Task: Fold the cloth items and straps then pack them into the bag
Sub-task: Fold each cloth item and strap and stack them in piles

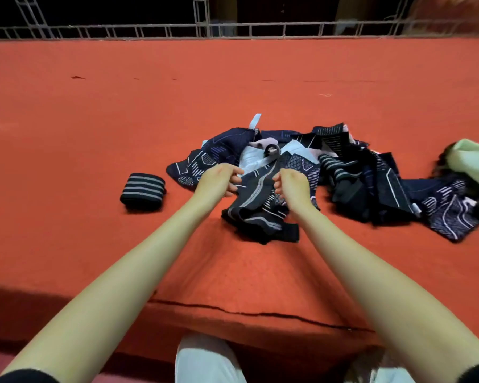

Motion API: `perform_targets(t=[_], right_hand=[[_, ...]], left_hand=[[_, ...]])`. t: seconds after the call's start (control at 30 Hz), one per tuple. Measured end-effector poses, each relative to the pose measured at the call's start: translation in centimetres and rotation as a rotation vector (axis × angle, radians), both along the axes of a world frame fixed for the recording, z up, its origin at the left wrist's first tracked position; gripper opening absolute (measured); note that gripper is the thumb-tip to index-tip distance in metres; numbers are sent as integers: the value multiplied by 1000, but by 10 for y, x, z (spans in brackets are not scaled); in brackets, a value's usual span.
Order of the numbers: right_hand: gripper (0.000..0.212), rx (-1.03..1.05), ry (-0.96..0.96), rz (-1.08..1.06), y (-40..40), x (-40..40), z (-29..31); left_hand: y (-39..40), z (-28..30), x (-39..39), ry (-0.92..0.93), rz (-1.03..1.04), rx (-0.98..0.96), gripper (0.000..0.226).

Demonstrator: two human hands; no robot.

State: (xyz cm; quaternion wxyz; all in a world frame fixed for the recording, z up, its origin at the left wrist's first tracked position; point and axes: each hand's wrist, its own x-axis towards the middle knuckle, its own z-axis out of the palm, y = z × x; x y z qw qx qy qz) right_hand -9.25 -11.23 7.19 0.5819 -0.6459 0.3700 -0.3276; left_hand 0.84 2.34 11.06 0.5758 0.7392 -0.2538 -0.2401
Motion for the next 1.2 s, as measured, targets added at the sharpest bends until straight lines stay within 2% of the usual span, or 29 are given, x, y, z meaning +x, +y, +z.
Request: perform_targets(t=[0.13,0.23,0.3,0.43,0.5,0.6,0.7,0.77,0.87,1.0,1.1,1.2], right_hand=[[22,-394,323,-45,-47,-43,-24],[22,-664,466,-197,-81,-68,-27],[26,-762,589,-220,-105,-75,-21],[41,-724,802,-170,-144,-70,-6],[45,-702,840,-144,-158,-63,-2],[51,-664,878,-86,-177,-56,-2],[45,-703,936,-40,-189,-52,-3],[38,-756,922,-17,-190,-49,-6],[30,-776,844,-23,-187,-49,-15],[26,-700,684,-21,-179,-54,-20],[40,-498,441,0,-160,-51,-4],[44,-114,105,99,-124,-45,26]], left_hand=[[-40,-27,-21,-47,-100,65,24],[-66,-47,-26,-213,-147,150,17],[-82,-54,-29,-306,-154,237,18],[-105,-71,-21,-462,6,326,34],[-110,-76,-14,-456,54,398,44],[-116,-78,-9,-466,33,458,55],[-120,-81,-3,-543,-19,493,59],[-119,-82,-3,-590,-12,513,53],[-115,-80,-5,-701,54,412,28],[-108,-40,-12,-632,165,193,34],[-106,13,-33,-589,60,-17,30],[-103,47,-54,-578,-74,-77,26]])
